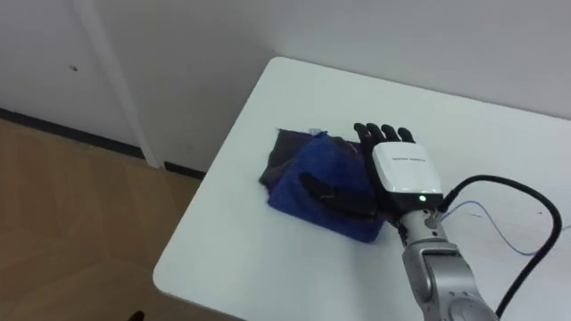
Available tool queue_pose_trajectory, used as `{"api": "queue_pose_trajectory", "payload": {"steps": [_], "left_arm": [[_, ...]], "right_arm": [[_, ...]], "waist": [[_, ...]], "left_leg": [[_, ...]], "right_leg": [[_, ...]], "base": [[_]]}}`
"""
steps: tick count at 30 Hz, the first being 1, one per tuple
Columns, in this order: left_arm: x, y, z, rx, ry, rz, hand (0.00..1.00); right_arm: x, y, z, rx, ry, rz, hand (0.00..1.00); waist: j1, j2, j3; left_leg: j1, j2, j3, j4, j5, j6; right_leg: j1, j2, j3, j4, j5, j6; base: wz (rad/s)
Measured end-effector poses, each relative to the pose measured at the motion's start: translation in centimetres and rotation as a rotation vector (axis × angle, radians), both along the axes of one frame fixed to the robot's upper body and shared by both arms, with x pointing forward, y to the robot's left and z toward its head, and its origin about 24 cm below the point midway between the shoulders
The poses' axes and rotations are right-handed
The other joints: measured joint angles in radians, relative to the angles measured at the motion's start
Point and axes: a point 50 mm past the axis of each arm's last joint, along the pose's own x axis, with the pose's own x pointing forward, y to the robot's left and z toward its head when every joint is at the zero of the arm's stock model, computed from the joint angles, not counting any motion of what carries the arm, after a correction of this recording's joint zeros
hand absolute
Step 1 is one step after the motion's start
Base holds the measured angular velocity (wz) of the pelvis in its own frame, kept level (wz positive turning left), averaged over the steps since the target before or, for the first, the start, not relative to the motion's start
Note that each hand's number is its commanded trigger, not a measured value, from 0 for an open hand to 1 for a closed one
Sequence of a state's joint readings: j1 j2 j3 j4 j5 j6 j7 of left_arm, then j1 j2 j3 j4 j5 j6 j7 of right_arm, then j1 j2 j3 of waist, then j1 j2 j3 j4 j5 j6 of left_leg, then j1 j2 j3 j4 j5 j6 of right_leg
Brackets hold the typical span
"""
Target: Wipe table
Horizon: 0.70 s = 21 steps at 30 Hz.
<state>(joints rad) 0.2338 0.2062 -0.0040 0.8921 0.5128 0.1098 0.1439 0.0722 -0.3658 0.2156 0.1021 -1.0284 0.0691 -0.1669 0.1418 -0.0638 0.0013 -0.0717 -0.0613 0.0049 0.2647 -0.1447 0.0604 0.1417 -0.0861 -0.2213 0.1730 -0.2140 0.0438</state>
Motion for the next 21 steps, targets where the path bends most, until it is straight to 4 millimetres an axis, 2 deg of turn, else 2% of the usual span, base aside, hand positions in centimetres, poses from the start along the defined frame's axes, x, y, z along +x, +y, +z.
{"api": "queue_pose_trajectory", "payload": {"steps": [9, 14, 21], "left_arm": [[-0.3, 0.1, 0.0, 0.016, 0.001, 0.006, 0.0], [-0.6, 0.0, -0.1, 0.017, 0.011, -0.001, 0.0], [-0.1, -0.1, -0.1, 0.016, 0.0, -0.006, 0.0]], "right_arm": [[0.0, 0.2, -0.1, 0.007, 0.0, 0.002, 0.0], [-1.4, 0.3, -1.4, 0.009, 0.061, -0.007, 0.0], [-2.0, 0.6, -2.1, -0.001, 0.102, 0.004, 0.0]], "waist": [[-0.003, -0.004, 0.0022], [-0.001, -0.005, 0.0036], [-0.004, -0.013, 0.0119]], "left_leg": [[0.015, 0.001, 0.007, -0.02, 0.0, -0.002], [0.014, 0.0, 0.007, -0.024, -0.001, -0.003], [0.012, 0.001, 0.009, -0.029, -0.001, -0.003]], "right_leg": [[0.003, 0.0, 0.0, 0.0, 0.0, 0.0], [0.001, -0.001, -0.002, -0.001, 0.0, 0.0], [-0.002, 0.0, -0.004, -0.002, 0.0, 0.0]], "base": [[-0.02], [0.0], [0.0]]}}
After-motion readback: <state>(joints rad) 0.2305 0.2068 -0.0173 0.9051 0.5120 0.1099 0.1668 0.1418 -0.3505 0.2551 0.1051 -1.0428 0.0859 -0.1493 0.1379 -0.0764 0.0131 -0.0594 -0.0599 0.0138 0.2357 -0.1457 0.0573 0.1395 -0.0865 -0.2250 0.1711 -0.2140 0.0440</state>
